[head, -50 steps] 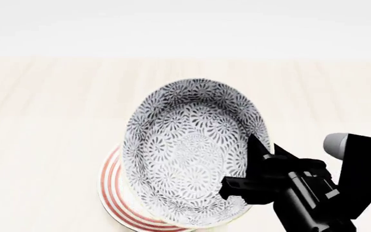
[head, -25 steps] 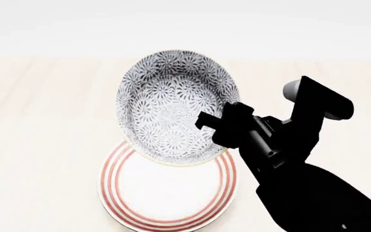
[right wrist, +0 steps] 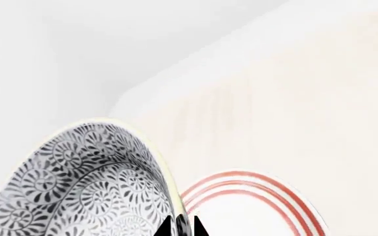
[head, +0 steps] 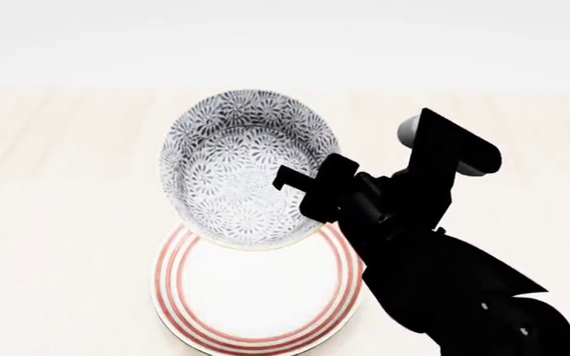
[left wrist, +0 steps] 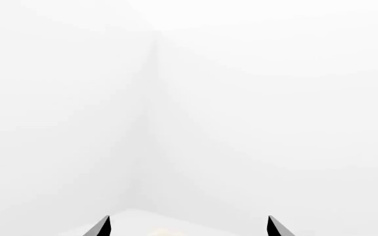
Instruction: Put the bowl on the plate.
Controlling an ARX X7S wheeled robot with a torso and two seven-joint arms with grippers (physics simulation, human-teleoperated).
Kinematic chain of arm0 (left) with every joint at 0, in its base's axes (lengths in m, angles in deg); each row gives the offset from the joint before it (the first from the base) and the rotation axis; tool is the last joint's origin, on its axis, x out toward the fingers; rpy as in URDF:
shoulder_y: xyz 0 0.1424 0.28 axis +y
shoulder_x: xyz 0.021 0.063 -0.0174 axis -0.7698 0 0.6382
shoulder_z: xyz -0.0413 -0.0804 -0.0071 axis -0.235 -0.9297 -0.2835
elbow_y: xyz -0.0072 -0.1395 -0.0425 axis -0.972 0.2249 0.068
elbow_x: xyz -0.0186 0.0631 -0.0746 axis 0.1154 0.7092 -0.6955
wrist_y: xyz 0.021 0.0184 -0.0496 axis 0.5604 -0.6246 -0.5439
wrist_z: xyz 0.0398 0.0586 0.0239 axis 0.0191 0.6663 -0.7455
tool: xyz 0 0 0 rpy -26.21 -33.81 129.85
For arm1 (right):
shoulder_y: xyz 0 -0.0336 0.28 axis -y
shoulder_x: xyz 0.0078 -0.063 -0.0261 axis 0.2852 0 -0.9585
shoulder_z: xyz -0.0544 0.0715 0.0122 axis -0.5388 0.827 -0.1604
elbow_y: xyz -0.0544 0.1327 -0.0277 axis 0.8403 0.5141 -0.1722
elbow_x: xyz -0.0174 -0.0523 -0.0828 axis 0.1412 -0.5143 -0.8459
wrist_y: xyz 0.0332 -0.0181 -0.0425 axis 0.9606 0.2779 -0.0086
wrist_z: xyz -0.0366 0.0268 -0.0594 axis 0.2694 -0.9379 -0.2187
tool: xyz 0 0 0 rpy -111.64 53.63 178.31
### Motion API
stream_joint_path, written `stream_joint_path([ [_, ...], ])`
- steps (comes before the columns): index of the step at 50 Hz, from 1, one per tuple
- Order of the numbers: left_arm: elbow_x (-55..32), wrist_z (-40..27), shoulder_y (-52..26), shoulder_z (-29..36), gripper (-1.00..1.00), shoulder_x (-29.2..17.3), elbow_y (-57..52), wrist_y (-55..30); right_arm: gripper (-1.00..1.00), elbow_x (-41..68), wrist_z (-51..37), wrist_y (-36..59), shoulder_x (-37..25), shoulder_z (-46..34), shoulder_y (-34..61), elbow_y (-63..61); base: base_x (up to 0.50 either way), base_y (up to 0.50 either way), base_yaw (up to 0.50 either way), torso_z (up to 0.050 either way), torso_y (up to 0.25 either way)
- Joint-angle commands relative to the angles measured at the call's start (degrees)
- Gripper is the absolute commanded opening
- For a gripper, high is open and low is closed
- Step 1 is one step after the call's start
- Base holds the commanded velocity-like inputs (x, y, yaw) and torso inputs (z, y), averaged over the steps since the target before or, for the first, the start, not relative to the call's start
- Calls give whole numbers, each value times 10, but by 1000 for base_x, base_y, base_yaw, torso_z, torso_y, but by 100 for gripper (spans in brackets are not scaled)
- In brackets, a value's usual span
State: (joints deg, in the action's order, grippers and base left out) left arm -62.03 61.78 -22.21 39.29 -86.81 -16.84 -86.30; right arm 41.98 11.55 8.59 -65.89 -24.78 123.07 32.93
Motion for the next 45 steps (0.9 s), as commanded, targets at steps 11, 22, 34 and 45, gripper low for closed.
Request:
stream_joint_path([
  [11,1,-4,-6,7,100,-7,-2,-5,-100,4,-27,13,7,-1,44,119,0,0,0,0,1],
  [22,2,-5,1,6,100,-9,-9,1,-100,-49,7,-22,14,-43,89,221,0,0,0,0,0],
  [34,0,-8,4,5,100,-8,-9,4,-100,-87,80,-80,32,-73,128,355,0,0,0,0,1],
  [45,-2,-11,13,1,100,-9,-16,9,-100,-124,148,-140,51,-105,158,464,0,0,0,0,0],
])
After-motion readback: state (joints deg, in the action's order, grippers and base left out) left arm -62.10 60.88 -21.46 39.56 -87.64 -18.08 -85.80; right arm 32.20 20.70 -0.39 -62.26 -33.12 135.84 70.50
